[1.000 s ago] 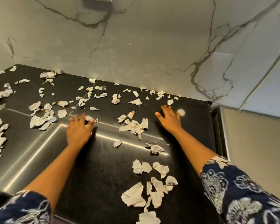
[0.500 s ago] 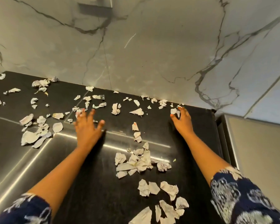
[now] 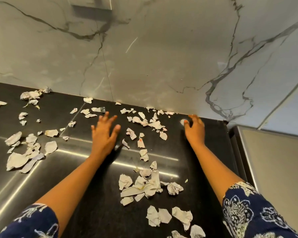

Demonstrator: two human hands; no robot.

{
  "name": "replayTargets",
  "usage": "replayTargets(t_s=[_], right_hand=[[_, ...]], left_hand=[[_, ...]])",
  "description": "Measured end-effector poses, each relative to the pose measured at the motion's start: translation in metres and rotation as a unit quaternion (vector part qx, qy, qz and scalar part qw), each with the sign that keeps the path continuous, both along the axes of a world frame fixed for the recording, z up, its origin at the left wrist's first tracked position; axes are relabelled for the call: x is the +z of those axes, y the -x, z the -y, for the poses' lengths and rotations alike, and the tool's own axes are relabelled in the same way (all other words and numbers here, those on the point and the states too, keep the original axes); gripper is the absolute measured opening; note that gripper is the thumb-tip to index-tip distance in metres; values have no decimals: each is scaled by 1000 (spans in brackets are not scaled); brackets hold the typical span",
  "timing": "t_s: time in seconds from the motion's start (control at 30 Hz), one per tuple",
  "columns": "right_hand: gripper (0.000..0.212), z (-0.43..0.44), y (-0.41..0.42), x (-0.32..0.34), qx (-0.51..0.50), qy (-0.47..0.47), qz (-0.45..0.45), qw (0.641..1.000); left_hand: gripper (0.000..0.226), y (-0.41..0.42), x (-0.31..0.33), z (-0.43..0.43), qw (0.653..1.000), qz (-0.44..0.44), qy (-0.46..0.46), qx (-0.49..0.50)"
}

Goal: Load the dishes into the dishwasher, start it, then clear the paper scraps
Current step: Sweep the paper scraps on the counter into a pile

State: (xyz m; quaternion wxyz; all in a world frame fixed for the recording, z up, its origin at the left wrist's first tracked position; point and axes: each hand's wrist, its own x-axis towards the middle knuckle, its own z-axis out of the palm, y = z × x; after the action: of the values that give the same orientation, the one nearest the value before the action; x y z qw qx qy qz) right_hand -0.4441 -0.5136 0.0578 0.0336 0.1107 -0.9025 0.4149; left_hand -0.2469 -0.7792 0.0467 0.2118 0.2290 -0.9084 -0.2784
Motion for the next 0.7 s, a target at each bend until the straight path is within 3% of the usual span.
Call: replayTargets(t_s=[0.13,0.27,0.4,0.47,0.57,0.63,0.7], right_hand=[[33,2,30,2,-55,-81,12,995],[30,25,29,0,-34,-98,-15,994],[37,38,13,3,191,-140,-10,971],[32,31,2,7,274,-76,63,957],[26,7,-11,19,238,82,150,956],[27,-3,-5,25,195,81,120,970],[31,-1,11,29,184,20,86,979]], left_hand=[[62,26,1,42,981,106,-36,157],[68,71,1,47,983,178,24,48],[76,90,7,3,974,177,52,-132],[77,83,13,-20,965,158,18,-210],[72,56,13,-36,945,102,-63,-303],[67,46,11,-28,951,69,-78,-293],[69,54,9,-4,978,51,-45,-199]])
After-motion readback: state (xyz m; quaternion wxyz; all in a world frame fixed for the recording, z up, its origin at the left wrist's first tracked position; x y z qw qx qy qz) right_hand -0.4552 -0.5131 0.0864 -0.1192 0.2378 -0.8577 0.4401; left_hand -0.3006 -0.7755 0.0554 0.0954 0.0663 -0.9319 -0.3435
